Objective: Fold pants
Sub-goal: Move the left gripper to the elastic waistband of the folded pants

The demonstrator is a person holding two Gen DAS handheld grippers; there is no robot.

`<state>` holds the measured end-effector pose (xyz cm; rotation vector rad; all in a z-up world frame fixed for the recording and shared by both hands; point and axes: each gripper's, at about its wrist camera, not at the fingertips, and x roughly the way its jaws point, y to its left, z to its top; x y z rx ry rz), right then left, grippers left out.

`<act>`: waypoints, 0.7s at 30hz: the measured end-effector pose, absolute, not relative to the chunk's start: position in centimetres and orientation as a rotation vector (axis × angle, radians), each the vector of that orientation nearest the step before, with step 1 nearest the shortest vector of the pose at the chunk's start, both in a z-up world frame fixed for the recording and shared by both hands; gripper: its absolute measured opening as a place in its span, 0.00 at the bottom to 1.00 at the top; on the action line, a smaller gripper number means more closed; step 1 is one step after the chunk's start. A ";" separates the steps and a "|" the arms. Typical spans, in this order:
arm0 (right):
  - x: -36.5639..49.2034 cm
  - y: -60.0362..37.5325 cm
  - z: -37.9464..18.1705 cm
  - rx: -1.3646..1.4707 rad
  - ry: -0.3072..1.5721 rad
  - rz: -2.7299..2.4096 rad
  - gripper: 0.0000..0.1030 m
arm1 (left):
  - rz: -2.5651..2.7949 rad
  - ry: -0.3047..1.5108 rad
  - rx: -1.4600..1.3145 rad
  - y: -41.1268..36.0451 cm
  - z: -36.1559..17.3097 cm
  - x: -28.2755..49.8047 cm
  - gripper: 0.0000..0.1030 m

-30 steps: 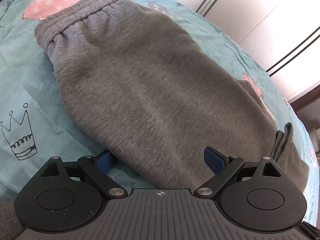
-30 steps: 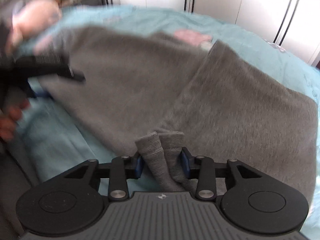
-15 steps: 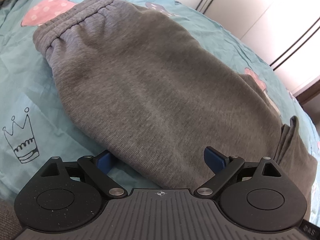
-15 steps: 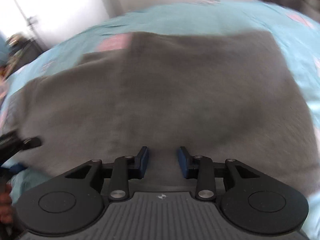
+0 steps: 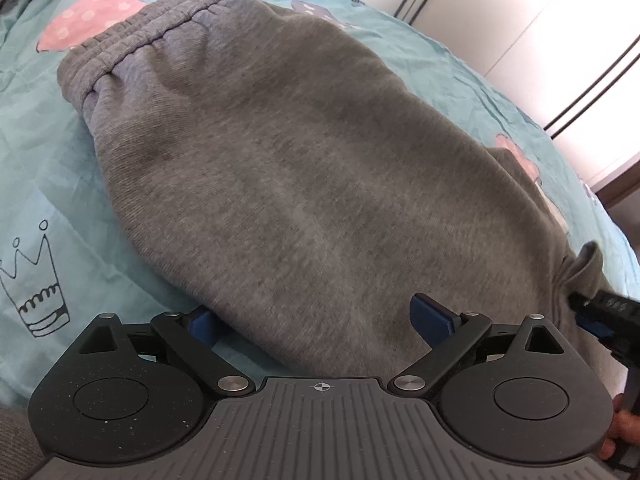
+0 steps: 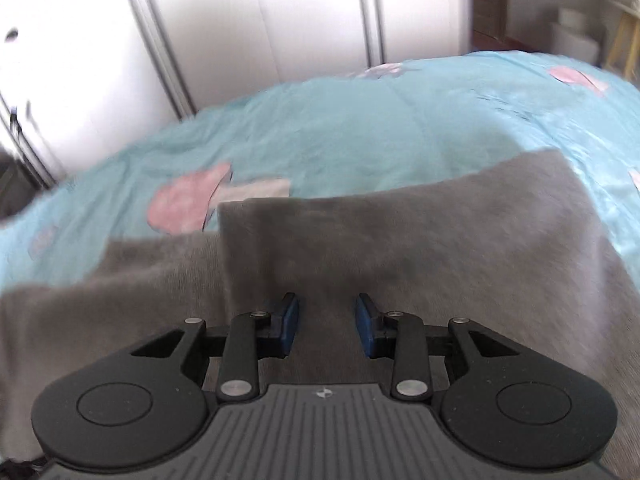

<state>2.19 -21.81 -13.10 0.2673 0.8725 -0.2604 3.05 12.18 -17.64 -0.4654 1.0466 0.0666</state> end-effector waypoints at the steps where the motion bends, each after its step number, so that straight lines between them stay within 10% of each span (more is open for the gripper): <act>1: 2.7 -21.0 -13.2 0.206 0.889 -0.236 0.25 | 0.070 1.041 -0.482 12.4 -17.6 3.2 0.95; 4: 1.6 -21.6 -12.3 0.273 0.864 -0.134 0.17 | 0.103 0.991 -0.596 14.4 -17.3 3.1 0.95; 12: -6.5 -24.4 -11.3 0.469 0.830 0.015 0.86 | 0.163 0.915 -0.930 23.3 -16.6 3.2 0.95; 21: -7.3 -24.2 -12.8 0.433 0.916 -0.027 0.95 | 0.072 0.876 -0.895 29.8 -16.4 3.9 0.95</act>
